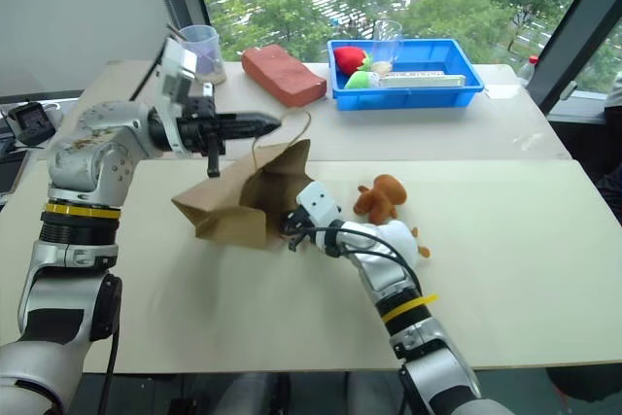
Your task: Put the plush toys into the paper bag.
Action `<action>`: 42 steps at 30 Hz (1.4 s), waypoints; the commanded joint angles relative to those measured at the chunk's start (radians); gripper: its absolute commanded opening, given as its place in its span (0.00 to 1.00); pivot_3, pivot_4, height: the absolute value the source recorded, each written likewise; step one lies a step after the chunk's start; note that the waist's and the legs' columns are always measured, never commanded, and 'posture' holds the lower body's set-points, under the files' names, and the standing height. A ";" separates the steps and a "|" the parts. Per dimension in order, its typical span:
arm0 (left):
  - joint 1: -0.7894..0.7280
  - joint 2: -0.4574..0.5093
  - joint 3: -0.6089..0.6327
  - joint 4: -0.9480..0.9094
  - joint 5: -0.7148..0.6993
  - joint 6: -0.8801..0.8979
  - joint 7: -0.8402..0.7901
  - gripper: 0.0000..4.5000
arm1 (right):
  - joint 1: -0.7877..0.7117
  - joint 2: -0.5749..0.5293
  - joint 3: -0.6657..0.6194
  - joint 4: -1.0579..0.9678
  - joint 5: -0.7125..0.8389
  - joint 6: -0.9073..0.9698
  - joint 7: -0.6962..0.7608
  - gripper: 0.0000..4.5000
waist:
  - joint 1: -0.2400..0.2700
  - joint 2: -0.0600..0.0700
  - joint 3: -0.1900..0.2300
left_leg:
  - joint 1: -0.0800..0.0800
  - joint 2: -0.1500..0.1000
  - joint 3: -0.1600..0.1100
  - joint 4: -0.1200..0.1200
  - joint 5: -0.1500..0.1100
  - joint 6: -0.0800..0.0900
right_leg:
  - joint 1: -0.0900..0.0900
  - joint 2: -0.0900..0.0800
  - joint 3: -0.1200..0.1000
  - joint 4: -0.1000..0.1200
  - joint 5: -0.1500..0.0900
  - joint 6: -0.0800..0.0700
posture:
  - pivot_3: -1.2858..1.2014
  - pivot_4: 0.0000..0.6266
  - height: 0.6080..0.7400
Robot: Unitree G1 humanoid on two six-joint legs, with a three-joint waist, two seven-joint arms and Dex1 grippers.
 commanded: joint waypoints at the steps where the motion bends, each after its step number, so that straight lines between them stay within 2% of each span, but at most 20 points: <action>1: -0.044 -0.003 0.062 0.013 0.007 -0.058 0.077 0.00 | 0.017 0.016 0.026 0.003 -0.033 0.047 -0.019 0.01 | -0.002 0.000 0.000 | 0.000 0.000 0.000 0.000 0.000 0.000 | 0.000 0.000 0.000 0.000 0.000 0.000 | 0.52 0.24 1.00; 9: -0.074 -0.015 0.130 -0.039 -0.029 -0.087 0.201 0.00 | -0.017 0.066 0.020 0.055 -0.085 0.139 -0.106 0.01 | -0.007 0.000 0.000 | 0.003 0.000 0.000 0.000 0.001 -0.001 | 0.001 0.000 0.001 0.001 0.000 0.000 | 0.52 0.24 1.00; 12: -0.109 -0.029 0.171 -0.038 -0.009 -0.147 0.306 0.00 | -0.030 0.079 0.009 0.082 -0.091 0.145 -0.125 0.01 | -0.007 0.000 0.000 | 0.005 0.000 0.000 0.000 0.001 -0.002 | 0.001 0.000 0.002 0.005 0.000 -0.001 | 0.52 0.24 1.00; 17: -0.131 -0.040 0.199 -0.074 -0.027 -0.167 0.383 0.00 | -0.046 0.082 0.001 0.119 -0.100 0.152 -0.145 0.01 | -0.008 0.000 0.000 | 0.007 0.000 0.000 0.000 0.001 -0.002 | 0.001 -0.001 0.002 0.008 0.000 -0.001 | 0.52 0.24 1.00; 21: -0.083 -0.031 0.196 -0.120 -0.043 -0.132 0.391 0.00 | -0.065 0.069 0.001 0.149 -0.110 0.135 -0.147 0.01 | -0.009 0.000 0.000 | 0.006 0.000 0.000 0.000 0.001 -0.002 | 0.000 -0.001 0.002 0.009 0.000 -0.001 | 0.52 0.24 1.00; 25: 0.043 -0.008 0.149 -0.202 -0.036 -0.092 0.340 0.00 | -0.074 0.063 -0.025 0.142 -0.091 0.121 -0.146 0.01 | -0.009 0.000 0.000 | 0.007 0.000 0.000 -0.002 0.001 -0.002 | 0.001 -0.001 0.003 0.009 0.000 -0.001 | 0.52 0.24 1.00; 31: 0.167 0.038 0.112 -0.317 -0.056 -0.037 0.273 0.00 | -0.063 0.052 -0.051 -0.026 -0.009 0.120 -0.045 0.01 | -0.003 0.000 0.000 | 0.004 0.000 -0.002 -0.003 0.001 -0.002 | 0.000 -0.001 0.002 0.009 0.000 -0.001 | 0.52 0.24 1.00; 40: 0.198 0.058 0.067 -0.306 -0.036 -0.077 0.204 0.00 | -0.030 0.001 -0.122 -0.402 0.171 0.323 0.048 0.01 | -0.005 0.000 0.000 | -0.004 -0.001 -0.002 -0.006 0.002 -0.004 | -0.011 -0.001 0.002 0.010 0.000 -0.001 | 0.52 0.24 1.00; 42: 0.202 0.056 0.058 -0.295 -0.030 -0.086 0.195 0.00 | -0.012 -0.042 -0.146 -0.523 0.241 0.371 0.092 0.14 | -0.005 0.000 0.000 | -0.004 -0.001 -0.001 -0.007 0.002 -0.004 | -0.011 -0.001 0.002 0.010 0.000 -0.001 | 0.52 0.24 1.00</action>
